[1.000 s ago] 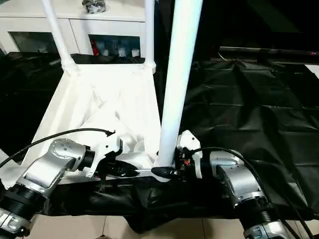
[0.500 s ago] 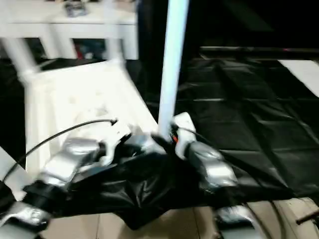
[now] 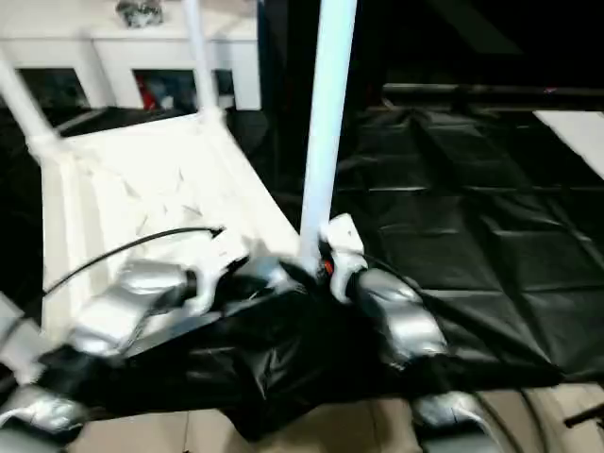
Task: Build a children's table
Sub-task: Rotate leg to tighten
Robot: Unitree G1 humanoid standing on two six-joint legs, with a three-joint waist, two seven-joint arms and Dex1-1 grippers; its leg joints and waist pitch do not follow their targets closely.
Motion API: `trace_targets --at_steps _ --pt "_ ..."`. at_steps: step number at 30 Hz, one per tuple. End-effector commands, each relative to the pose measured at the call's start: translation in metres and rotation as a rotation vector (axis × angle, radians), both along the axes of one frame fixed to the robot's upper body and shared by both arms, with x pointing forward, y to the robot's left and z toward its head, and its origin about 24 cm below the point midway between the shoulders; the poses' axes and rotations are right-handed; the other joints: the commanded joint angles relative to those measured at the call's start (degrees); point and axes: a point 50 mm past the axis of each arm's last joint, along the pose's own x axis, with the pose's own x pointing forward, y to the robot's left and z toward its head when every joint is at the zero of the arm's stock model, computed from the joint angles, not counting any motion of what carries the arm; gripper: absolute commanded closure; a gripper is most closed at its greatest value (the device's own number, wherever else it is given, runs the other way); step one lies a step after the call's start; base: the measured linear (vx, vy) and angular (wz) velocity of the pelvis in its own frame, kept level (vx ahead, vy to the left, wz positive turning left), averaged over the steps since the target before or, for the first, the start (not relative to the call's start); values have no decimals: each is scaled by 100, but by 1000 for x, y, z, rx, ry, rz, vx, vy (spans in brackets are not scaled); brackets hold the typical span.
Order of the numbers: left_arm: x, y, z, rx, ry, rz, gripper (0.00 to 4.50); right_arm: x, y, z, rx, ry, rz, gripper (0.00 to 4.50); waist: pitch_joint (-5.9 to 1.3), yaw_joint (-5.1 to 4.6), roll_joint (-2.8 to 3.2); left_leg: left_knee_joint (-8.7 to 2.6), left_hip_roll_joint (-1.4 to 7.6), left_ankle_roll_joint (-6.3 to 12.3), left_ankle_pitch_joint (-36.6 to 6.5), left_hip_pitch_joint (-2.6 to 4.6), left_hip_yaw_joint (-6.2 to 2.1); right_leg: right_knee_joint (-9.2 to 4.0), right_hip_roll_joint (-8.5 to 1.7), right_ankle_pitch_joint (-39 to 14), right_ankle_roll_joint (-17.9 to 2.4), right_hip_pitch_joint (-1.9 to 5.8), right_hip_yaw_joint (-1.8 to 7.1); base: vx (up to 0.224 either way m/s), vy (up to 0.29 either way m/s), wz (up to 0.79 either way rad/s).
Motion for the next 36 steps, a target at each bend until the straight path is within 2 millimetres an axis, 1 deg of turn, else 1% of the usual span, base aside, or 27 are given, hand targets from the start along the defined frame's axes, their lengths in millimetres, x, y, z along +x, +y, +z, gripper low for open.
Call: trace_targets --at_steps 1,2,3,5,6,7,8,9,11,13,14,16,18,21,23,25,26,27,28,29,30,31,32,33,34,35,36 --pt "-10 -23 6 -61 9 -178 450 -16 14 -12 -1 77 153 69 -292 7 13 -319 255 442 -989 63 -87 -295 -197 215 -1505 203 123 0 0 0" --pt "-10 -20 6 -53 13 -195 450 -20 10 -10 -1 85 210 69 -295 64 13 -303 256 553 -817 67 -83 -275 -202 407 -1585 226 113 0 0 0" --pt "-10 -17 7 -47 19 -207 450 -24 7 -10 -1 95 252 69 -288 96 16 -302 269 587 -821 74 -75 -276 -202 384 -1617 217 112 0 0 0" --pt "-10 -14 7 -40 19 -224 450 -27 3 -9 1 104 291 69 -273 121 20 -312 281 571 -894 81 -68 -286 -201 244 -1626 210 109 0 0 0" --pt "-11 -11 7 -33 23 -237 450 -30 1 -7 3 109 318 69 -267 144 31 -324 293 517 -1008 85 -66 -292 -201 44 -1613 207 104 0 0 0" --pt "-11 -9 7 -26 28 -246 450 -31 -2 -6 6 114 334 69 -258 153 27 -335 296 481 -1088 85 -70 -303 -203 -87 -1599 208 103 0 0 0" --pt "-12 -7 7 -21 33 -257 450 -32 -4 -5 11 121 354 97 -246 186 25 -357 307 376 -1316 103 -68 -331 -209 -442 -1529 196 112 0 0 0" --pt "-13 -3 7 -10 48 -277 450 -36 -7 -4 19 146 395 104 -243 200 26 -363 305 344 -1373 103 -70 -337 -209 -547 -1505 200 112 0 0 0" --pt "-13 -1 7 -6 57 -289 450 -40 -9 -4 17 168 425 107 -228 223 22 -385 315 256 -1529 114 -69 -361 -214 -836 -1438 177 121 0 0 0" --pt "-13 0 8 -6 57 -291 450 -41 -10 -5 13 174 432 140 -222 234 17 -398 318 156 -1662 133 -70 -379 -227 -1044 -1386 161 132 0 0 0" --pt "-12 0 8 -6 57 -291 450 -41 -9 -6 10 177 434 144 -229 225 14 -405 314 92 -1667 126 -81 -379 -237 -1079 -1358 164 137 0 0 0" --pt "-12 0 8 -6 51 -288 450 -40 -8 -8 -3 167 431 148 -241 224 18 -400 307 78 -1598 128 -85 -374 -238 -995 -1347 163 137 0 0 0" --pt "-11 -1 8 -8 43 -282 450 -39 -6 -10 -1 158 416 175 -249 219 8 -385 298 118 -1457 114 -80 -354 -232 -755 -1384 176 133 0 0 0" --pt "-10 -3 7 -15 32 -261 450 -38 -5 -11 -2 150 393 180 -245 217 3 -383 295 143 -1455 109 -78 -358 -237 -777 -1395 178 131 0 0 0" --pt "-8 -5 6 -26 22 -216 450 -34 -3 -12 11 148 328 183 -232 210 5 -393 295 124 -1546 112 -78 -376 -238 -959 -1371 170 135 0 0 0" --pt "-5 -8 6 -36 10 -172 450 -28 0 -16 11 135 239 184 -218 186 2 -417 289 30 -1761 116 -94 -414 -251 -1376 -1279 157 135 0 0 0" --pt "-4 -10 6 -38 5 -157 450 -25 1 -17 7 123 200 184 -216 174 12 -429 291 -42 -1855 122 -109 -435 -268 -1613 -1210 144 137 0 0 0" --pt "-2 -12 6 -39 -7 -125 450 -17 2 -20 -2 123 97 184 -210 157 10 -431 288 -80 -1896 127 -107 -450 -265 -1715 -1183 125 140 0 0 0" --pt "-1 -14 6 -41 -10 -112 450 -14 2 -22 -5 125 54 184 -199 115 15 -453 274 -151 -1983 100 -137 -463 -272 -1961 -1090 142 130 0 0 0" --pt "2 -19 6 -46 -19 -61 450 -5 3 -26 -11 135 -84 184 -208 82 15 -454 271 -190 -2023 96 -145 -457 -275 -2045 -1062 146 124 0 0 0" --pt "5 -23 6 -47 -27 -13 450 -1 5 -30 -16 146 -168 184 -208 -10 19 -469 261 -272 -2109 80 -175 -475 -269 -2215 -963 140 111 0 0 0" --pt "7 -27 5 -48 -26 20 450 1 9 -32 -21 146 -198 184 -208 -40 30 -471 260 -291 -2140 80 -177 -473 -263 -2227 -953 128 112 0 0 0" --pt "8 -30 5 -48 -24 39 450 1 11 -32 -26 144 -209 184 -220 -79 10 -459 249 -285 -2137 65 -180 -479 -261 -2203 -930 136 111 0 0 0" --pt "9 -32 4 -47 -25 63 450 2 13 -34 -28 150 -231 184 -222 -75 8 -457 245 -249 -2112 70 -177 -496 -257 -2184 -919 134 110 0 0 0" --pt "12 -40 3 -51 -23 116 450 4 20 -37 -32 171 -293 184 -220 -89 21 -443 251 -210 -2075 75 -154 -493 -244 -2028 -960 108 128 0 0 0" --pt "12 -44 3 -55 -23 134 450 5 24 -39 -35 186 -329 184 -219 -89 17 -437 247 -189 -2090 85 -146 -501 -237 -2001 -982 94 128 0 0 0" --pt "13 -47 3 -59 -21 145 450 6 27 -40 -34 201 -346 184 -227 -88 9 -432 238 -151 -2051 77 -148 -502 -239 -1981 -996 110 124 0 0 0"
